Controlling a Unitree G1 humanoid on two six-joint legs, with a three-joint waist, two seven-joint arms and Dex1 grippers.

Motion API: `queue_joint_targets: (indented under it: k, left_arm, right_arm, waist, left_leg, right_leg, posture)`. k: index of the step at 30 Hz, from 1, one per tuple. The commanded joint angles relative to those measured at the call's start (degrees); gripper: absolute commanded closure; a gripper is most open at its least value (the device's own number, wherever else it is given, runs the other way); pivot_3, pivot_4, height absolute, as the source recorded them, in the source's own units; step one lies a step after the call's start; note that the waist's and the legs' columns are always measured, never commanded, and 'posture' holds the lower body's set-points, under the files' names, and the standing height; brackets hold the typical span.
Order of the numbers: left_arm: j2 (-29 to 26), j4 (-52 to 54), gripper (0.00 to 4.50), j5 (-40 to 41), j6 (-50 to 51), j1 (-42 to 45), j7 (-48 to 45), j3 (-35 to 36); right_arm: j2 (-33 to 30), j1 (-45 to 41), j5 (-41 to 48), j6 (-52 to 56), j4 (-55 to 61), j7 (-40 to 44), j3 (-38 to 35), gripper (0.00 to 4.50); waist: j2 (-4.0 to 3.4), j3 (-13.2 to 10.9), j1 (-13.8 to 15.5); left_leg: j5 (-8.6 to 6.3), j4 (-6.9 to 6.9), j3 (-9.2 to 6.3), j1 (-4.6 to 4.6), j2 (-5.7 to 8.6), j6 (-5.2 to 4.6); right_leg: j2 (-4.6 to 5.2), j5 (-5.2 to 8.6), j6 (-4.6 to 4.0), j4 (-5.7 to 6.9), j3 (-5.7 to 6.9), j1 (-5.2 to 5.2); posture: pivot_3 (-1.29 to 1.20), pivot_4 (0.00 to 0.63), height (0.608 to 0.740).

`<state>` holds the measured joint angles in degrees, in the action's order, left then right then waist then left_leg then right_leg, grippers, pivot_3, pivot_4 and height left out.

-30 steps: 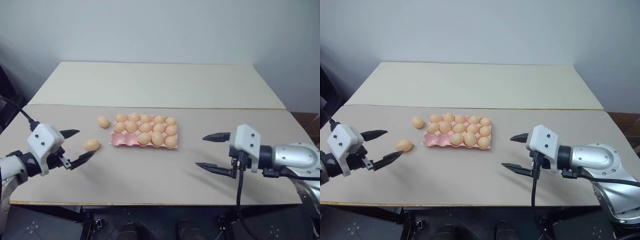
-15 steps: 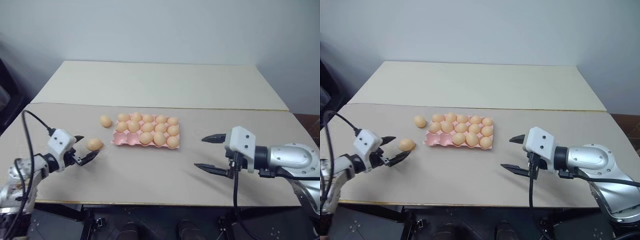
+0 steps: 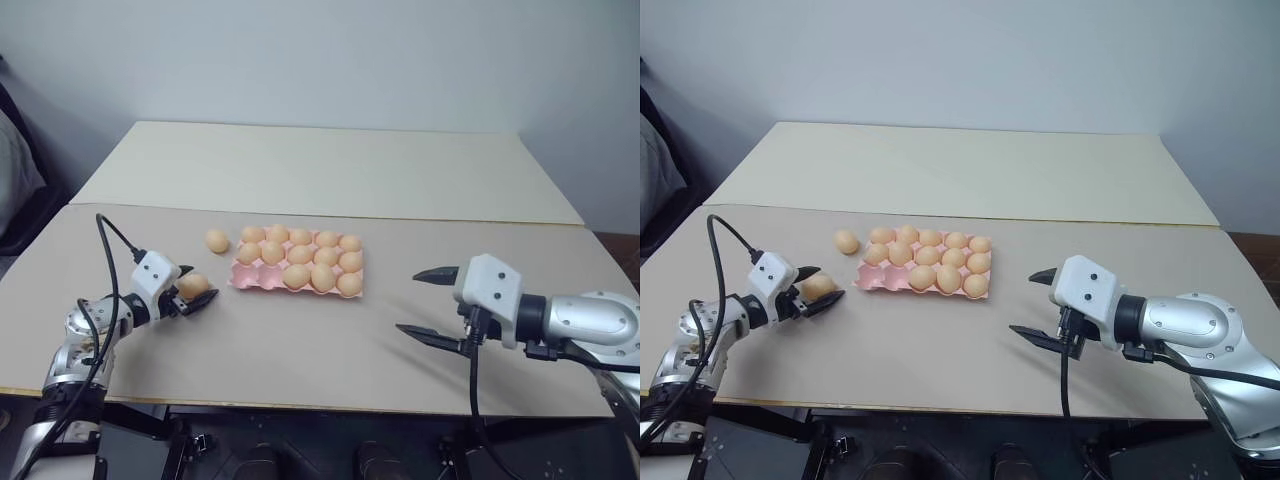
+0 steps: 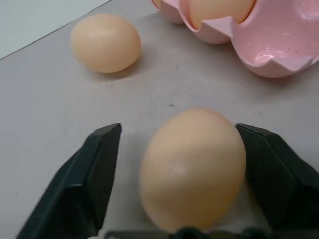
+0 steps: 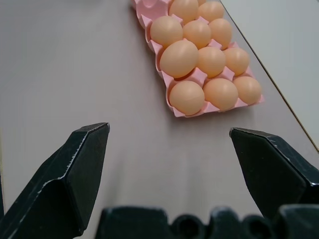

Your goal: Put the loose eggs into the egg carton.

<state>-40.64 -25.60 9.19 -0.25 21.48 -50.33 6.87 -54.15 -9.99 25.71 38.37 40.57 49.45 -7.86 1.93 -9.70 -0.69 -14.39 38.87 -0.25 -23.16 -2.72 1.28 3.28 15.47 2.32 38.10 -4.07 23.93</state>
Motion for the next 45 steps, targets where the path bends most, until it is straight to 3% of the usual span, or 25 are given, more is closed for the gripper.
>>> queue_joint_targets:
  k: [1, 2, 4, 10, 16, 21, 28, 34, 37, 41, 42, 45]
  left_arm:
    - [-0.01, -1.31, 1.93, -0.80, -1.16, 0.03, -0.18, -0.57]
    - [-0.08, -1.40, 2.28, -0.90, -1.28, 0.05, -0.23, -0.67]
    - [-0.16, -1.28, 2.56, -0.93, -1.37, -0.02, -0.38, -0.77]
    - [-1.85, 4.07, 2.56, -1.28, 1.04, -2.44, -0.62, -0.75]
    - [-0.40, 16.33, 2.56, 7.55, 7.24, -2.39, -0.87, 3.86]
    - [1.23, 20.40, 2.56, 9.74, 10.12, 1.47, -4.82, -0.57]
    - [6.63, 8.60, 2.56, 4.63, 5.57, 11.73, -7.79, -8.61]
    - [8.83, -1.33, 2.56, 2.04, 1.49, 16.62, -10.97, -11.06]
    - [9.28, -1.81, 1.55, 3.52, 2.34, 17.30, -14.76, -11.03]
    - [11.26, -2.92, 0.22, 2.20, 0.96, 18.33, -11.63, -9.99]
    - [11.17, -3.39, 0.01, 1.75, -0.02, 18.35, -11.81, -10.02]
    - [11.15, -4.44, 0.01, 0.90, -2.44, 18.37, -11.05, -9.75]
  right_arm:
    - [-0.71, 0.38, 0.74, 0.51, 2.22, -0.92, -2.51, 0.00]
    - [-0.69, 0.52, 0.71, 0.57, 2.35, -1.09, -2.46, 0.00]
    - [-0.68, 0.61, 0.69, 0.66, 2.53, -1.36, -2.30, 0.00]
    - [-0.69, 0.64, 0.67, 0.66, 2.46, -2.02, -1.93, 0.00]
    - [-0.37, 0.71, 0.53, 0.75, 2.62, -3.09, -1.55, 0.00]
    - [0.21, 0.74, -0.15, 0.50, 2.78, -4.54, -0.62, 0.00]
    - [0.58, 1.76, -0.77, 0.52, 3.40, -6.42, -1.19, 0.00]
    - [0.50, 4.67, -0.59, 1.69, 5.82, -8.02, -3.37, 0.00]
    - [0.45, 5.67, -0.53, 2.14, 6.74, -8.61, -3.91, 0.00]
    - [0.43, 6.25, -0.44, 2.75, 7.34, -9.22, -4.47, 0.00]
    - [0.41, 6.28, -0.47, 2.83, 7.40, -9.32, -4.51, 0.00]
    - [0.41, 6.37, -0.43, 2.89, 7.48, -9.37, -4.65, 0.00]
  waist:
    - [0.00, 0.00, -0.05]
    - [0.00, 0.00, -0.07]
    - [0.00, 0.00, -0.07]
    - [0.00, 0.01, -0.22]
    - [0.01, 0.00, 0.00]
    - [0.01, 0.01, 0.36]
    - [0.02, 0.01, 0.14]
    - [0.02, 0.01, -0.20]
    - [0.02, 0.01, -0.11]
    - [0.03, 0.01, 0.04]
    - [0.03, 0.01, 0.03]
    - [0.02, 0.01, 0.00]
  left_leg:
    - [0.00, 0.00, 0.00, 0.00, 0.00, 0.00]
    - [0.00, 0.01, 0.00, 0.00, 0.00, 0.00]
    - [0.00, 0.00, 0.00, 0.00, 0.00, 0.00]
    - [0.00, 0.00, 0.00, -0.01, 0.00, 0.00]
    - [0.00, 0.03, -0.02, -0.06, -0.02, 0.00]
    - [0.00, 0.07, -0.05, -0.08, 0.00, 0.00]
    - [0.01, 0.09, -0.06, -0.07, 0.04, -0.01]
    - [0.01, 0.10, -0.08, -0.10, 0.08, -0.02]
    - [0.01, 0.11, -0.09, -0.06, 0.09, -0.03]
    - [0.01, 0.12, -0.11, 0.03, 0.08, -0.03]
    - [0.01, 0.13, -0.13, 0.02, 0.09, -0.03]
    - [0.01, 0.12, -0.15, 0.01, 0.09, -0.03]
  right_leg:
    - [0.00, 0.00, 0.00, 0.00, 0.00, 0.00]
    - [0.00, 0.00, 0.00, 0.01, -0.01, 0.00]
    - [0.00, 0.00, 0.00, 0.01, -0.01, 0.00]
    - [0.00, 0.00, 0.00, 0.00, -0.01, 0.01]
    - [-0.01, 0.00, 0.00, 0.01, 0.00, 0.04]
    - [0.00, 0.00, 0.01, -0.01, 0.04, 0.00]
    - [-0.01, 0.00, 0.01, 0.01, 0.03, -0.01]
    - [-0.01, 0.00, 0.01, -0.02, -0.01, 0.00]
    - [0.00, 0.00, 0.02, 0.01, 0.00, -0.04]
    - [0.00, 0.00, 0.03, -0.02, 0.03, -0.21]
    - [0.00, 0.00, 0.03, -0.03, 0.04, -0.21]
    - [0.00, 0.00, 0.03, -0.04, 0.05, -0.21]
  posture:
    - [0.00, 0.150, 0.740]
    - [0.00, 0.150, 0.740]
    - [0.00, 0.150, 0.740]
    - [0.00, 0.150, 0.740]
    - [0.00, 0.150, 0.740]
    - [0.00, 0.150, 0.740]
    - [0.00, 0.150, 0.740]
    - [0.00, 0.150, 0.740]
    - [0.00, 0.150, 0.740]
    - [0.00, 0.150, 0.740]
    - [0.00, 0.150, 0.740]
    - [0.00, 0.150, 0.740]
